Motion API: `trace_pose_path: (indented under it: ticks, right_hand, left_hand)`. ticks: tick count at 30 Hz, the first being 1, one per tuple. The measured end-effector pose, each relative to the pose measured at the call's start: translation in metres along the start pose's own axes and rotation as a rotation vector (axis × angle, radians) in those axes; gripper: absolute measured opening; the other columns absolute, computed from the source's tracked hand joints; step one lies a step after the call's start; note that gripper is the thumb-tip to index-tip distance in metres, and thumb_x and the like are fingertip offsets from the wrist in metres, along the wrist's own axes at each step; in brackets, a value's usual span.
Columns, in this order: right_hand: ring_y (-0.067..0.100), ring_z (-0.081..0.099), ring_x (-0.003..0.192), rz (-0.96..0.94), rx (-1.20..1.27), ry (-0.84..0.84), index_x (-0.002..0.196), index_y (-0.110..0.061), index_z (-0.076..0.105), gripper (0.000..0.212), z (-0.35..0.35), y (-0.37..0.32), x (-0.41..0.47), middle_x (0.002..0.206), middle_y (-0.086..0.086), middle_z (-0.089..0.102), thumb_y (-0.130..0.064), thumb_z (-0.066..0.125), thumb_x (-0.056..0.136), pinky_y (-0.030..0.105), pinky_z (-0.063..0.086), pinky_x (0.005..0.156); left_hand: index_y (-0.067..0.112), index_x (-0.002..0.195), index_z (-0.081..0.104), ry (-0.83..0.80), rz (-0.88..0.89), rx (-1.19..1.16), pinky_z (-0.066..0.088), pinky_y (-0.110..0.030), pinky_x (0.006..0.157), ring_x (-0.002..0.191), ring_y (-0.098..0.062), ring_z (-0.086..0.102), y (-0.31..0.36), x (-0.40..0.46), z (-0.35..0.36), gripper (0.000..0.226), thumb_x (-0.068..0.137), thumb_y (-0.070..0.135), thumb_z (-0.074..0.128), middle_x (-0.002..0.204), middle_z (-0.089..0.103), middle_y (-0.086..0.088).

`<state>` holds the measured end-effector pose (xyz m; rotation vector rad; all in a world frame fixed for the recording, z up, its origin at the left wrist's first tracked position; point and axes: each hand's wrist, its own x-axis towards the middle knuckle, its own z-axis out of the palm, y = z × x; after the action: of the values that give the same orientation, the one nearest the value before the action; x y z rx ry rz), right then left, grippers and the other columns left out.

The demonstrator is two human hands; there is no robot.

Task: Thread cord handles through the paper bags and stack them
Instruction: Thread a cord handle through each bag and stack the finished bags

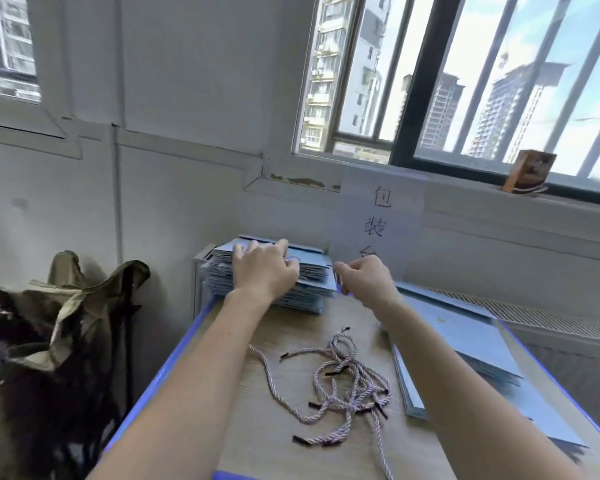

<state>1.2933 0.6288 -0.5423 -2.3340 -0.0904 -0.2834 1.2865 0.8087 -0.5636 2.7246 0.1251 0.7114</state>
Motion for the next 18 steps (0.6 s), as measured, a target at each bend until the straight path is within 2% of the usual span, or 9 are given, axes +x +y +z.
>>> trace_pose_path:
  ticks: [2, 5, 7, 9, 11, 13, 16, 18]
  right_hand:
    - [0.004, 0.045, 0.038, -0.035, -0.038, 0.040, 0.066, -0.003, 0.065, 0.041, 0.002, 0.005, -0.002, 0.035, -0.011, 0.051, -0.030, 0.055, 0.095, 0.026, 0.037, 0.052]
    - [0.017, 0.054, 0.060, -0.063, -0.049, 0.080, 0.068, -0.009, 0.063, 0.033, 0.004, 0.012, -0.006, 0.061, -0.002, 0.066, -0.030, 0.056, 0.093, 0.029, 0.042, 0.060]
    - [0.021, 0.056, 0.067, -0.067, -0.073, 0.114, 0.070, -0.014, 0.059, 0.029, -0.002, 0.020, -0.008, 0.068, 0.001, 0.064, -0.031, 0.057, 0.093, 0.031, 0.041, 0.060]
    - [0.023, 0.056, 0.071, -0.060, -0.114, 0.139, 0.073, -0.016, 0.056, 0.025, -0.012, 0.031, -0.010, 0.068, 0.000, 0.060, -0.030, 0.058, 0.093, 0.031, 0.038, 0.060]
    - [0.025, 0.056, 0.078, -0.026, -0.163, 0.113, 0.080, -0.014, 0.058, 0.017, -0.023, 0.046, -0.009, 0.073, 0.002, 0.061, -0.026, 0.059, 0.092, 0.031, 0.039, 0.064]
    - [0.027, 0.059, 0.089, 0.018, -0.253, 0.063, 0.093, -0.012, 0.062, 0.013, -0.037, 0.062, -0.007, 0.090, 0.006, 0.067, -0.025, 0.059, 0.091, 0.032, 0.045, 0.072]
    - [0.029, 0.057, 0.115, 0.100, -0.413, 0.012, 0.124, -0.013, 0.058, 0.037, -0.056, 0.086, -0.003, 0.125, 0.009, 0.062, -0.036, 0.056, 0.095, 0.035, 0.046, 0.091]
    - [0.031, 0.054, 0.120, 0.146, -0.472, -0.009, 0.127, -0.015, 0.054, 0.040, -0.058, 0.103, -0.005, 0.131, 0.010, 0.060, -0.040, 0.051, 0.096, 0.036, 0.045, 0.095]
  left_hand:
    - [0.022, 0.093, 0.052, 0.029, 0.016, 0.031, 0.024, -0.049, 0.107, 0.110, -0.030, 0.053, 0.007, -0.001, 0.004, 0.021, 0.092, 0.039, 0.039, 0.104, 0.068, -0.011]
    - [0.019, 0.108, 0.059, 0.143, 0.120, 0.042, 0.010, -0.054, 0.119, 0.118, -0.027, 0.052, 0.014, -0.007, 0.010, 0.032, 0.094, 0.039, 0.040, 0.111, 0.068, -0.004]
    - [0.017, 0.109, 0.063, 0.247, 0.271, -0.014, 0.017, -0.053, 0.120, 0.114, -0.025, 0.056, 0.023, -0.014, 0.012, 0.031, 0.091, 0.035, 0.043, 0.109, 0.069, -0.002]
    - [0.015, 0.103, 0.065, 0.262, 0.404, -0.086, 0.033, -0.047, 0.113, 0.106, -0.026, 0.059, 0.038, -0.021, 0.013, 0.031, 0.089, 0.032, 0.043, 0.104, 0.069, -0.002]
    - [0.013, 0.103, 0.064, 0.206, 0.522, -0.131, 0.045, -0.041, 0.097, 0.099, -0.027, 0.059, 0.058, -0.030, 0.015, 0.028, 0.091, 0.028, 0.044, 0.100, 0.068, -0.003]
    - [0.013, 0.107, 0.062, 0.108, 0.588, -0.134, 0.046, -0.036, 0.085, 0.097, -0.026, 0.057, 0.079, -0.033, 0.016, 0.023, 0.094, 0.024, 0.047, 0.099, 0.065, -0.004]
    - [0.016, 0.111, 0.059, -0.065, 0.557, -0.125, 0.046, -0.035, 0.080, 0.102, -0.027, 0.058, 0.109, -0.028, 0.022, 0.022, 0.095, 0.023, 0.048, 0.106, 0.064, -0.006]
    - [0.018, 0.112, 0.058, -0.157, 0.462, -0.157, 0.043, -0.035, 0.079, 0.105, -0.029, 0.059, 0.121, -0.026, 0.035, 0.021, 0.096, 0.026, 0.047, 0.111, 0.064, -0.006]
